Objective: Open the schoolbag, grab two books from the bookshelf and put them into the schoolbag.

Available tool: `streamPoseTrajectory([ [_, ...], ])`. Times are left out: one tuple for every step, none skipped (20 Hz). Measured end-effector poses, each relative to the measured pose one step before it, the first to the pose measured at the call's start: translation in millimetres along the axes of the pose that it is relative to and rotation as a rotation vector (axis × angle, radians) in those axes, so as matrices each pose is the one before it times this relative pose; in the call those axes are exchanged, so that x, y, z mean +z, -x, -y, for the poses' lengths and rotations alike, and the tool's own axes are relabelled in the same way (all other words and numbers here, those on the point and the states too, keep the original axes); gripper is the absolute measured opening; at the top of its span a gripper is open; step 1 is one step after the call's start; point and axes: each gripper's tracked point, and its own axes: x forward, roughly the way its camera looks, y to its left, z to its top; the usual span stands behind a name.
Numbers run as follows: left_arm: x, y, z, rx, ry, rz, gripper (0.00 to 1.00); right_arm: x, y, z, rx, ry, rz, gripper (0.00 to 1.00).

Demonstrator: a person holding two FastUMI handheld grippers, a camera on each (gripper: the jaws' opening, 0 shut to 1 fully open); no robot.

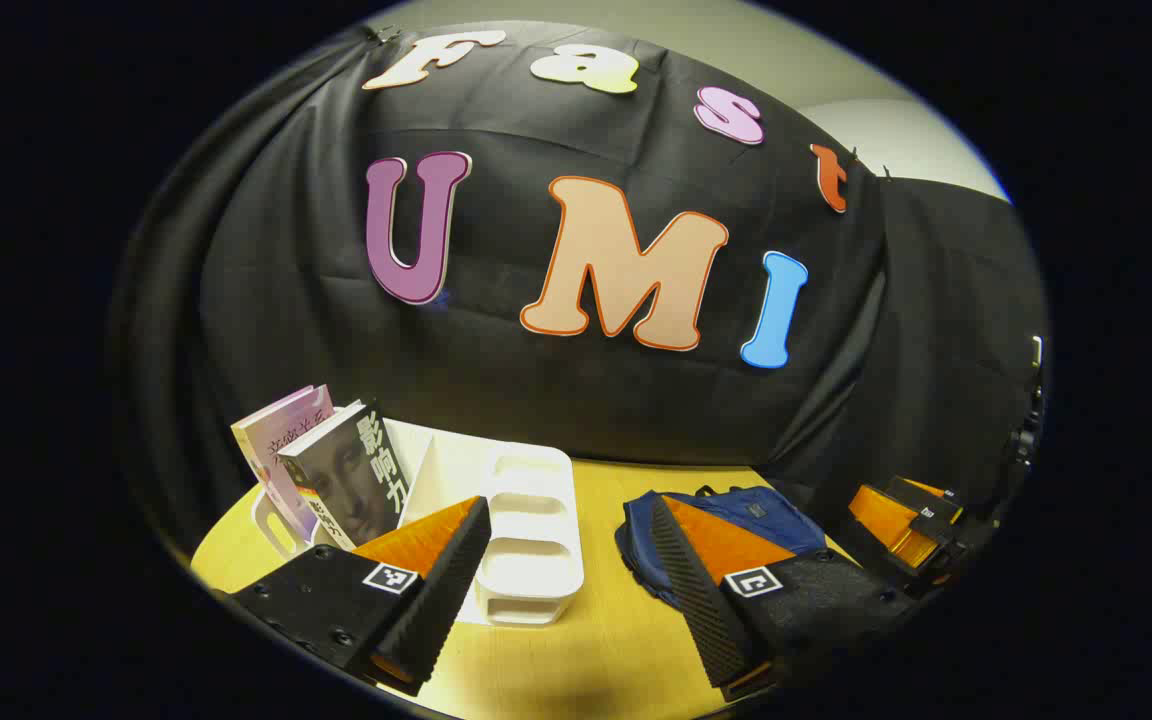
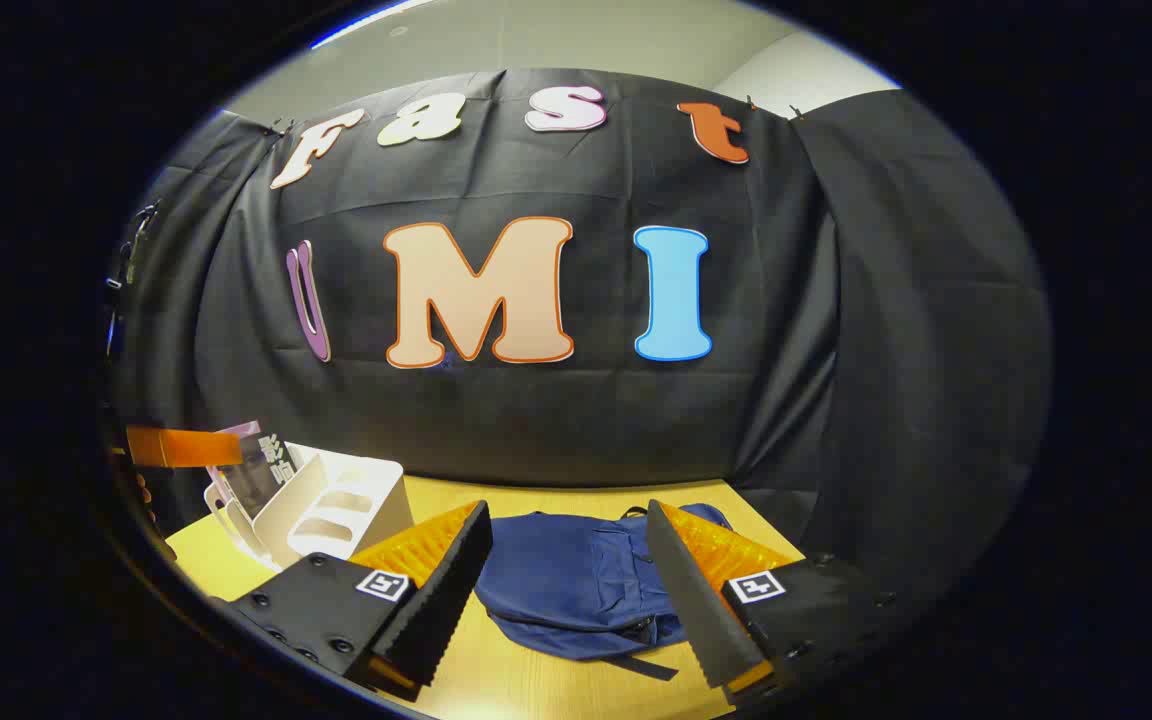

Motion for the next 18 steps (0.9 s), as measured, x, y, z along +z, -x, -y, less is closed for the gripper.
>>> streamPoseTrajectory([
  [-1.55,0.15,-0.43,0.00244,0.00492,-0.00347,0.95,-1.18,-0.52,1.23,-0.00145,0.00026,-0.00326,0.99],
  [-0.01,1.16,-1.87,0.00571,0.0003,-0.00272,0.95,-3.36,-0.62,1.39,-0.00103,-0.00255,-0.00837,0.99],
  [-0.63,0.69,-1.83,0.00637,0.00008,-0.00218,0.95,-1.81,-1.11,1.39,-0.00025,-0.00583,-0.00667,0.95],
  [-0.3,0.62,-2.04,0.0073,0.00223,-0.00397,0.95,-0.41,-0.89,0.06,0.00084,-0.0071,-0.00171,0.98],
  [-2.79,1.06,-1.87,0.00647,0.00465,-0.00867,0.95,0.58,-0.74,0.8,0.00074,-0.00416,-0.00094,1.0],
  [-1.71,1.61,-1.91,0.00674,0.00683,-0.00899,0.95,-1.59,-1.22,0.49,-0.00091,0.00049,-0.00134,0.94],
  [-2.72,0.75,-1.85,0.00381,0.00973,-0.00679,0.95,-0.47,-0.66,1.27,-0.0021,0.00391,-0.00343,0.95],
  [-1.44,0.76,-0.97,0.00238,0.00989,-0.00525,0.95,-1.62,-0.63,0.88,-0.00049,0.00335,-0.00262,0.95],
  [-1.34,2.16,-1.25,0.00452,0.00696,-0.00309,0.95,-0.18,-0.82,0.25,0.00052,0.00037,-0.00245,0.95],
  [-0.29,1.52,-2.26,0.00636,0.00149,-0.0013,0.95,-1.58,-1.31,-0.05,0.00237,-0.00402,-0.00252,0.95],
  [-0.67,1.64,-2.42,0.00978,-0.00101,-0.00186,0.95,-0.55,-0.35,0.03,0.00239,-0.00437,-0.00358,0.95],
  [0.7,1.36,-2.14,0.00805,-0.00258,-0.00085,0.94,-1.04,0.41,0.87,0.00126,-0.00216,-0.00286,1.0],
  [-1.81,0.51,-2.47,0.00632,-0.00127,-0.00525,0.94,-1.6,-0.44,0.31,0.00192,0.00146,-0.00508,0.99],
  [-0.86,0.84,-1.85,0.00532,-0.00019,-0.0034,0.95,-2.77,-1.18,-1.18,0.00159,0.00496,-0.00635,0.98],
  [-1.01,0.96,-2.35,0.00617,-0.00082,-0.00184,0.95,-1.98,0.47,0.17,0.00105,0.00751,-0.00398,0.96],
  [0.16,1.3,-2.04,0.00735,-0.00059,0.00051,0.95,-1.84,0.0,0.84,-0.00067,0.00926,-0.00347,0.95],
  [-0.42,0.31,-2.48,0.00702,-0.00019,-0.00098,0.94,-1.54,-1.02,0.57,-0.00157,0.01183,-0.00371,0.95],
  [-0.68,1.21,-2.71,0.00951,-0.0002,-0.0006,0.95,-4.22,-1.1,0.52,-0.00319,0.0172,-0.00765,0.95],
])
